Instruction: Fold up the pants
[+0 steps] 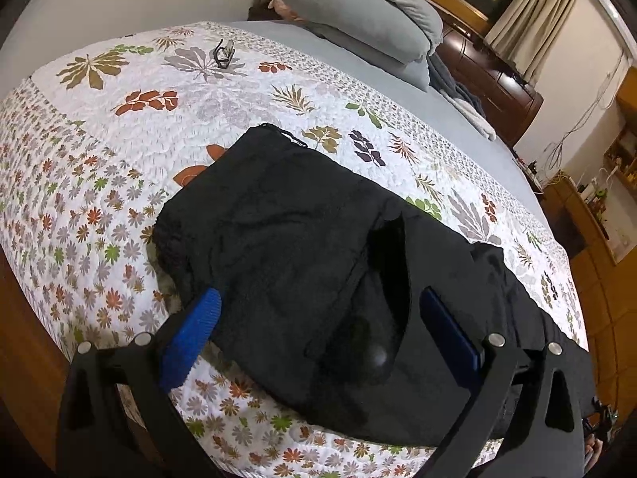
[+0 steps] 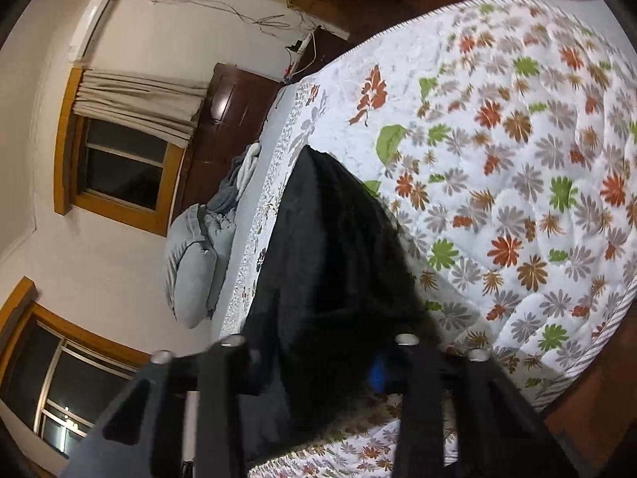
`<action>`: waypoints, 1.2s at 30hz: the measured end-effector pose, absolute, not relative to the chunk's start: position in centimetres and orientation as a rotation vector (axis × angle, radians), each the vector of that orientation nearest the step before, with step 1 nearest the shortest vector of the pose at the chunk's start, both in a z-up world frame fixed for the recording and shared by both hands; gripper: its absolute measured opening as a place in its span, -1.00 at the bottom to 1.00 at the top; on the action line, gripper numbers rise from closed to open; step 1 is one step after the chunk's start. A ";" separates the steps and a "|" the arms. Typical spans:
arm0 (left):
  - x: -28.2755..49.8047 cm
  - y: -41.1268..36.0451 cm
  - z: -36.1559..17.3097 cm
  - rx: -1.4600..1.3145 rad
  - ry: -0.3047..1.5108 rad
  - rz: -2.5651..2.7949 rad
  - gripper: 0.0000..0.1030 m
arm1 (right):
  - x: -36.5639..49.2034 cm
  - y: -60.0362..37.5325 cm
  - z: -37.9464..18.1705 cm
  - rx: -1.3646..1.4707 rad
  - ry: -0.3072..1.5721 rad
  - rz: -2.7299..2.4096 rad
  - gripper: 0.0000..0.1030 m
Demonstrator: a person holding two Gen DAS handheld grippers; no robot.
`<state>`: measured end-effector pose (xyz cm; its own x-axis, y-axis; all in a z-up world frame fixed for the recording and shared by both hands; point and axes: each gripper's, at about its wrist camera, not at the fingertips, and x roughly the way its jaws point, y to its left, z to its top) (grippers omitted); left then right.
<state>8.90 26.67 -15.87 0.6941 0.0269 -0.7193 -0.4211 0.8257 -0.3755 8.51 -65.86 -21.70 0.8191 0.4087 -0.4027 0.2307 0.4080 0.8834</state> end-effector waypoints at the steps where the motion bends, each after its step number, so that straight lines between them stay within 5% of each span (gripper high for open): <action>1: 8.8 26.7 -15.8 -0.560 0.769 0.263 0.94 | 8.6 -65.8 -21.4 1.158 0.641 0.118 -0.49; 16: 8.0 27.4 -16.4 -0.606 0.759 0.258 0.94 | 10.7 -64.1 -17.9 1.082 0.669 0.078 -0.70; 36: 7.6 27.5 -16.9 -0.636 0.746 0.255 0.94 | 13.0 -58.3 -7.9 0.861 0.643 0.143 -0.73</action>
